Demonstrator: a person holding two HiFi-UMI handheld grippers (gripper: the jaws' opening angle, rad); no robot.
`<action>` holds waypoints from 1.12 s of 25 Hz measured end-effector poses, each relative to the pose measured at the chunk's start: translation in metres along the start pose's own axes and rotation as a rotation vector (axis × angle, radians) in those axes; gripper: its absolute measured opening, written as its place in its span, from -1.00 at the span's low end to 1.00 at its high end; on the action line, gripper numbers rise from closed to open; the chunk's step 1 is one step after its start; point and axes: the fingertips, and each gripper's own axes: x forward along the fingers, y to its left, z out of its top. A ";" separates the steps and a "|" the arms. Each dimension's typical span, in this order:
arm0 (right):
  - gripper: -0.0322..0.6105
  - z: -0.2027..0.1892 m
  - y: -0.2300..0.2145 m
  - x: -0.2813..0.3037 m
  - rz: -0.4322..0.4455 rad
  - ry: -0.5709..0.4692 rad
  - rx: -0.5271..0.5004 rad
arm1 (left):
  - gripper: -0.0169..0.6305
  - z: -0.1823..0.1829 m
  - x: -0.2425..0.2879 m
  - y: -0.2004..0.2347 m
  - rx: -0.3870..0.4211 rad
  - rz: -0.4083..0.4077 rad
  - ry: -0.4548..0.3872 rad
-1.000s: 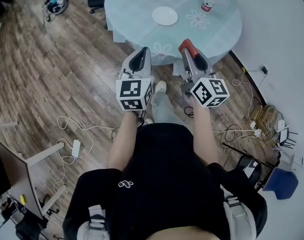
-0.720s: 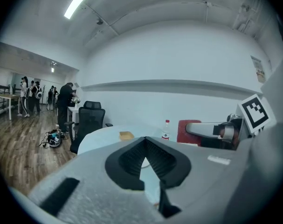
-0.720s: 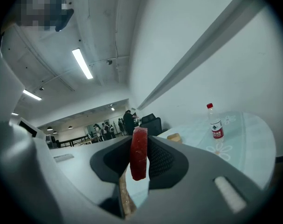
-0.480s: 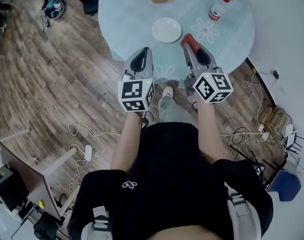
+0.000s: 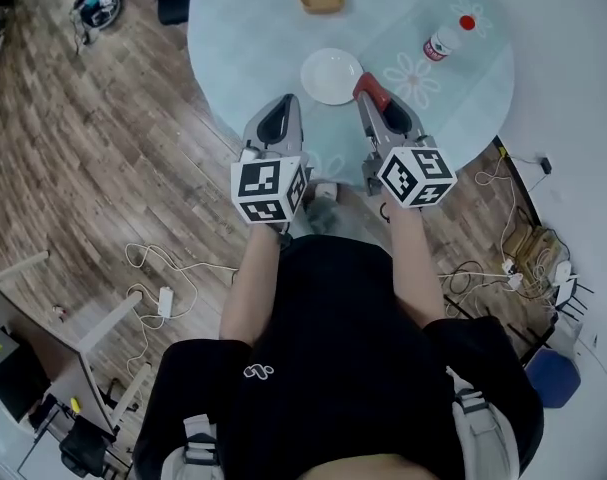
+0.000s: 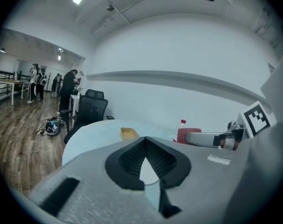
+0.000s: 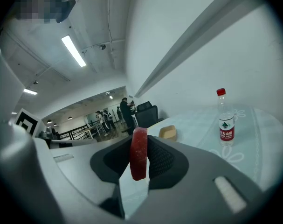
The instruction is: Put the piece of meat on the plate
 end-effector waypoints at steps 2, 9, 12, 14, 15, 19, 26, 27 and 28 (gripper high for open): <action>-0.58 -0.003 0.001 0.010 -0.004 0.018 -0.003 | -0.96 0.000 0.008 0.008 -0.008 -0.006 0.012; -0.58 -0.024 -0.015 0.040 -0.089 0.110 -0.034 | -0.96 0.001 0.038 0.021 -0.012 -0.051 0.061; -0.58 -0.037 -0.033 0.058 -0.126 0.178 -0.084 | -0.96 -0.004 0.046 0.022 -0.009 -0.068 0.096; -0.58 -0.052 -0.042 0.073 -0.141 0.242 -0.129 | -0.96 -0.008 0.049 0.028 -0.008 -0.069 0.115; -0.58 -0.060 -0.046 0.080 -0.146 0.274 -0.150 | -0.96 -0.010 0.050 0.032 -0.007 -0.066 0.122; -0.58 -0.087 -0.060 0.107 -0.157 0.395 -0.268 | -0.96 -0.017 0.051 0.047 -0.022 -0.047 0.142; -0.58 -0.121 -0.083 0.137 -0.199 0.638 -0.539 | -0.96 -0.022 0.049 0.063 -0.031 -0.028 0.162; -0.58 -0.125 -0.086 0.140 -0.212 0.671 -0.581 | -0.96 -0.022 0.049 0.065 -0.030 -0.024 0.163; -0.58 -0.129 -0.088 0.143 -0.222 0.697 -0.615 | -0.96 -0.022 0.050 0.067 -0.029 -0.020 0.164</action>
